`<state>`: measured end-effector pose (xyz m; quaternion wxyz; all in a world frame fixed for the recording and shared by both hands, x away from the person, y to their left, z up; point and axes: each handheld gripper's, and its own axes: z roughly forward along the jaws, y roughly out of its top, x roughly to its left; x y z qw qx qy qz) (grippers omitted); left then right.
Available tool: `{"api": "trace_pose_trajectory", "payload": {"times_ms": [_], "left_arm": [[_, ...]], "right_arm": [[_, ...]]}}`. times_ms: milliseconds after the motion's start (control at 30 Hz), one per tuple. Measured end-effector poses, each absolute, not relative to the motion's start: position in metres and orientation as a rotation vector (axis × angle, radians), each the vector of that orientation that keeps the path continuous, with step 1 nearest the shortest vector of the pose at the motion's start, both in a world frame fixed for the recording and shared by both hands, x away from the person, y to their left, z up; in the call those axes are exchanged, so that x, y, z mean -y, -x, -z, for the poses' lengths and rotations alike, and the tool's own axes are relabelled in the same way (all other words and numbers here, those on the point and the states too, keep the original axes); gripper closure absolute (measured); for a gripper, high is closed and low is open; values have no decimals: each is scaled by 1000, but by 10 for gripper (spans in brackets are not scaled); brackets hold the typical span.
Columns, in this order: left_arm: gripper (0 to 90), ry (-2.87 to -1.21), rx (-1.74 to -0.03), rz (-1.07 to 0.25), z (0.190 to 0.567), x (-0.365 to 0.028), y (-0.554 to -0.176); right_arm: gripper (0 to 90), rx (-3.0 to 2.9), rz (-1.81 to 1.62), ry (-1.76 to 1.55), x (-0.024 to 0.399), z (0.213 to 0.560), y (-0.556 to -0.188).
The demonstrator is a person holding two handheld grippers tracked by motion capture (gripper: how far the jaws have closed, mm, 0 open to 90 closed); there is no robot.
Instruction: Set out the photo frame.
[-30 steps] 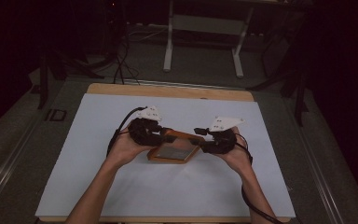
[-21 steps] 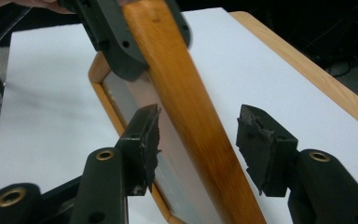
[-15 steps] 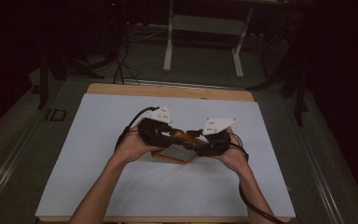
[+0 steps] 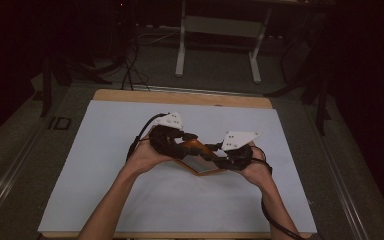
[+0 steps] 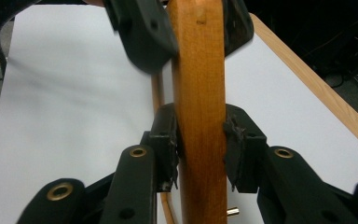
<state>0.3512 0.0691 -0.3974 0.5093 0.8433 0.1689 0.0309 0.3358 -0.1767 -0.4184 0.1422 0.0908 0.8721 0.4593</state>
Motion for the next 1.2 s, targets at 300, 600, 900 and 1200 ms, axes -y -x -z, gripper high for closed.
{"api": "trace_pose_trajectory", "payload": {"times_ms": [300,600,900,1200], "left_arm": [[429,-1949,-453,-126,406,-91,-348],[413,-1927,-474,-134,414,-101,-345],[370,-1908,-483,-123,424,-109,-344],[353,-1905,-518,-127,435,-116,-345]], "right_arm": [[683,-2510,-1325,-276,185,420,-334],[684,-2509,-1327,-277,193,421,-331],[684,-2513,-1321,-282,199,422,-329],[684,-2513,-1320,-292,202,422,-329]]}}
